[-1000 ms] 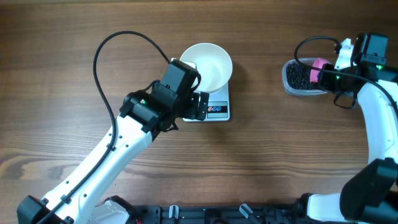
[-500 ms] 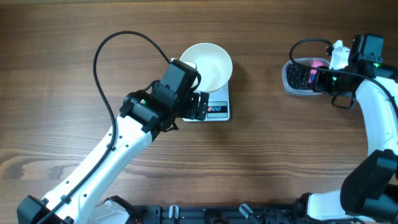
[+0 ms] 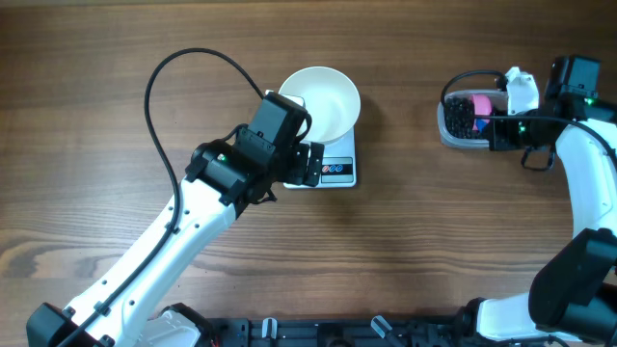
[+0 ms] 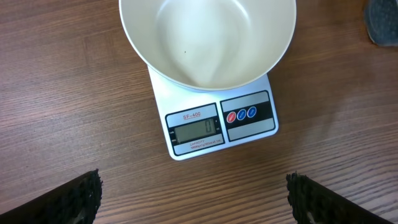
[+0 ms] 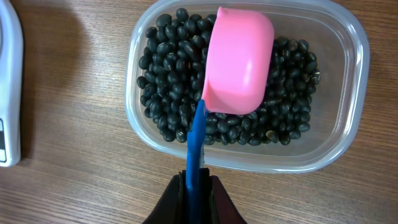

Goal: Scoop item into bowl and weigh 150g on scale
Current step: 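Dip the pink scoop into the black beans with the right gripper, then lift the filled scoop out of the tub with the right gripper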

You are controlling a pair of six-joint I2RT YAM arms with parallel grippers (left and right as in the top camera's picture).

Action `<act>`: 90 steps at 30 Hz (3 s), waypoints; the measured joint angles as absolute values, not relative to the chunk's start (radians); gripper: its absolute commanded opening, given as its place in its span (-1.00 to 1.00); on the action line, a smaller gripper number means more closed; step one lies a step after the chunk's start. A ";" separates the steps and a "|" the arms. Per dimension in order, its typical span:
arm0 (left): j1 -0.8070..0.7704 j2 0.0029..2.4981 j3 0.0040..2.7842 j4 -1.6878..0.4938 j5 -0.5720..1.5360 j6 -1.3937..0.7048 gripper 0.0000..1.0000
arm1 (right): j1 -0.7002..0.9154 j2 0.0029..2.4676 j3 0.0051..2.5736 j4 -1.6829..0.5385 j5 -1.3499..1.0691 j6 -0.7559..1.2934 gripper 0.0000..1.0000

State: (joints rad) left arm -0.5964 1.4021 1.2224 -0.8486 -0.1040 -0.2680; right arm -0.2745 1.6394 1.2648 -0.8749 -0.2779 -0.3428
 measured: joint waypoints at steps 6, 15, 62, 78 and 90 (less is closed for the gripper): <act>-0.596 1.402 1.222 -0.849 -0.104 -0.268 1.00 | -0.324 1.645 1.265 -0.875 -0.339 -0.366 -0.91; -0.596 1.402 1.222 -0.849 -0.104 -0.268 1.00 | -0.334 1.650 1.265 -0.888 -0.389 -0.368 -0.91; -0.596 1.402 1.222 -0.849 -0.104 -0.268 0.99 | -0.487 1.697 1.258 -0.953 -0.682 -0.192 -0.91; -0.596 1.402 1.222 -0.849 -0.104 -0.268 1.00 | -0.491 1.697 1.257 -0.918 -0.702 -0.108 -0.91; -0.596 1.402 1.222 -0.849 -0.104 -0.268 1.00 | -0.584 1.697 1.257 -0.929 -0.797 -0.097 -0.91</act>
